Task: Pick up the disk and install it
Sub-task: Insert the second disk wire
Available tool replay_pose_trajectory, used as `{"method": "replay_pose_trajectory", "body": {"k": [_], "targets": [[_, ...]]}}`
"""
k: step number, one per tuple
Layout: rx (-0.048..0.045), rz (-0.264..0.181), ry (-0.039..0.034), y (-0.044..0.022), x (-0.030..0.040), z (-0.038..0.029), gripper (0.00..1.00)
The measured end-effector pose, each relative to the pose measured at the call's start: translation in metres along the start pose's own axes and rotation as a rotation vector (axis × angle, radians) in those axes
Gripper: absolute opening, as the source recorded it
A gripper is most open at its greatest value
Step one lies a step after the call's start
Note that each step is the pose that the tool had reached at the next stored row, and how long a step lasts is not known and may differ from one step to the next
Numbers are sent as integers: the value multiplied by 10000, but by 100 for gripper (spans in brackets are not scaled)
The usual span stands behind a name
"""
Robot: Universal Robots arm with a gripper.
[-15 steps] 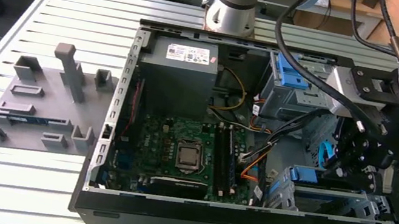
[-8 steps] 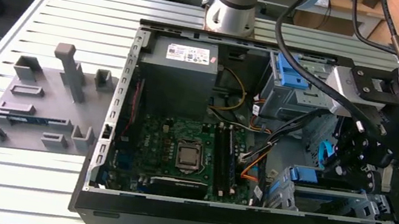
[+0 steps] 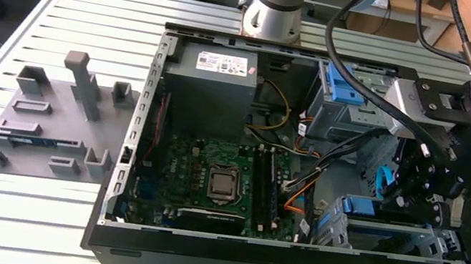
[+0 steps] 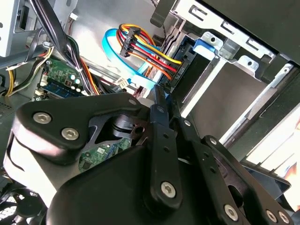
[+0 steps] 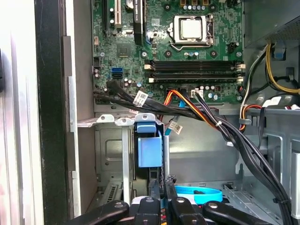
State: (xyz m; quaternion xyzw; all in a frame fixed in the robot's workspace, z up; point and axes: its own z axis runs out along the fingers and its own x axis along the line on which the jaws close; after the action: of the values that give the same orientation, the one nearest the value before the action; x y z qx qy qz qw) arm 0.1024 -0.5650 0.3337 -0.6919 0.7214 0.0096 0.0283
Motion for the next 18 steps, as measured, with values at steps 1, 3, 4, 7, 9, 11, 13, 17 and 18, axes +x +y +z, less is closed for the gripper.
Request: {"method": "replay_pose_trajectory", "body": {"k": [1, 3, 4, 7, 9, 11, 13, 17, 18], "targets": [[0, 0, 0, 0, 0, 0, 16], [0, 0, -1, 0, 3, 1, 16], [0, 0, -3, 0, 4, 2, 16], [0, 0, 0, -1, 5, 1, 16], [0, 0, 1, -1, 7, 0, 16], [0, 0, -1, -1, 8, 1, 16], [0, 0, -1, -1, 11, 3, 16], [0, 0, 0, -2, 22, 9, 16], [0, 0, -1, -2, 26, 12, 16]]}}
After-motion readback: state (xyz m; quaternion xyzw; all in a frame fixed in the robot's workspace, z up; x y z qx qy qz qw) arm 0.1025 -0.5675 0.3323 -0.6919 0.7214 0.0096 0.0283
